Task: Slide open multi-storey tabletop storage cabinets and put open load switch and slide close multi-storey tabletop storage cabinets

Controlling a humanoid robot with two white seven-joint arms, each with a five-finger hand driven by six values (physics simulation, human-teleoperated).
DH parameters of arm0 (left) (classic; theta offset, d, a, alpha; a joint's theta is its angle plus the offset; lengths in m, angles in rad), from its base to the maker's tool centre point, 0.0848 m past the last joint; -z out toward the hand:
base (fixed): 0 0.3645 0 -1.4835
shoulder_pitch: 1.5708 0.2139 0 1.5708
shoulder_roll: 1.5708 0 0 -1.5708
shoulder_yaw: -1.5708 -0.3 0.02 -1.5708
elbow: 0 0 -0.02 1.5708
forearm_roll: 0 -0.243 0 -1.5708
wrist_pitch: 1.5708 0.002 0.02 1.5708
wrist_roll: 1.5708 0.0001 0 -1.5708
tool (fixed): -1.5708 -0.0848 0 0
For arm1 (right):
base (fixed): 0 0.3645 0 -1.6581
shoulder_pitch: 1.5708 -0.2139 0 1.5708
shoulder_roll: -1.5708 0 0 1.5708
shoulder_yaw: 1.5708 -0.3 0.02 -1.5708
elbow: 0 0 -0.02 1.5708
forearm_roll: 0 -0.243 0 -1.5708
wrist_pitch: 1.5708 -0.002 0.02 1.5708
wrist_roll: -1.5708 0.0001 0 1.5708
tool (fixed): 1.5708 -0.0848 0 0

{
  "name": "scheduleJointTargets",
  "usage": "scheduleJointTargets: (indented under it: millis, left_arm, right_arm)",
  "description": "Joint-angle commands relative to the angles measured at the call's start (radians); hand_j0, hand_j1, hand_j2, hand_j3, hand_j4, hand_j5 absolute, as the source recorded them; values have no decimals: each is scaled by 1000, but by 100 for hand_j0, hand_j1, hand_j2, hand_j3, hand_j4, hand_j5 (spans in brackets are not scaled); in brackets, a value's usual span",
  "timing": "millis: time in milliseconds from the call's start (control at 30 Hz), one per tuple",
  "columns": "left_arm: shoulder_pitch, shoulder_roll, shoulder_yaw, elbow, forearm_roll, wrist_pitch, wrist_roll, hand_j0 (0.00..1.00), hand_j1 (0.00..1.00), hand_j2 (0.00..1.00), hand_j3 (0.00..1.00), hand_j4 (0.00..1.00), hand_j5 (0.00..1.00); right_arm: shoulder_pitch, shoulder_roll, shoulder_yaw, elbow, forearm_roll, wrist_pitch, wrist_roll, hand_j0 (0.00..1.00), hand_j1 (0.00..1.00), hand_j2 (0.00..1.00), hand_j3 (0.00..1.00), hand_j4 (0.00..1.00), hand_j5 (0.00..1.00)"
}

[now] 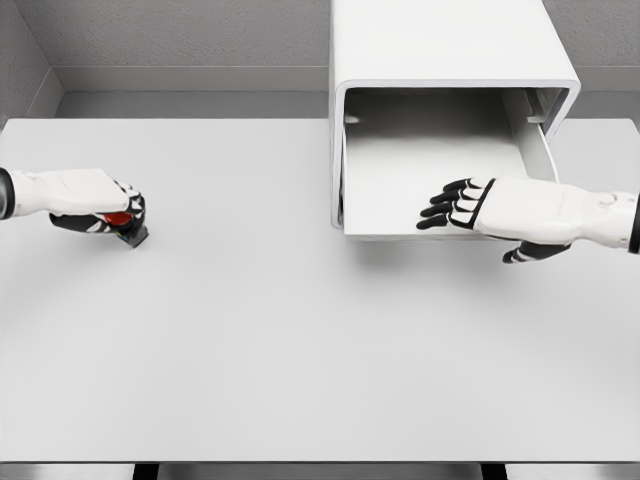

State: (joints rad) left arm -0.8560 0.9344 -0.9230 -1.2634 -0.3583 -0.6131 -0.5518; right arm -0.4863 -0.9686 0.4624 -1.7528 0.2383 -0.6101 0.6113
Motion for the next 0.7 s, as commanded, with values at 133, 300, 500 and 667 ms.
scheduleJointTargets:
  millis: [133, 300, 500, 667]
  left_arm:
    - [-21, 21, 3, -125, 24, 2, 1, 38, 38, 38, 38, 38, 38]
    - [-75, 9, 3, -152, 35, 2, 1, 38, 38, 38, 38, 38, 38]
    - [-112, 17, 4, -321, 117, 2, 0, 38, 38, 38, 38, 38, 38]
    - [-169, -8, 6, -384, 125, 2, -2, 38, 38, 38, 38, 38, 38]
  right_arm:
    - [37, -22, -82, -1, -54, -1, 0, 100, 100, 100, 100, 100, 100]
    - [38, -28, -123, -2, -77, -1, 0, 100, 100, 100, 100, 100, 100]
    - [144, -64, -326, -4, -208, -1, 0, 100, 100, 100, 100, 100, 100]
    - [301, -98, -505, -4, -257, -1, 0, 100, 100, 100, 100, 100, 100]
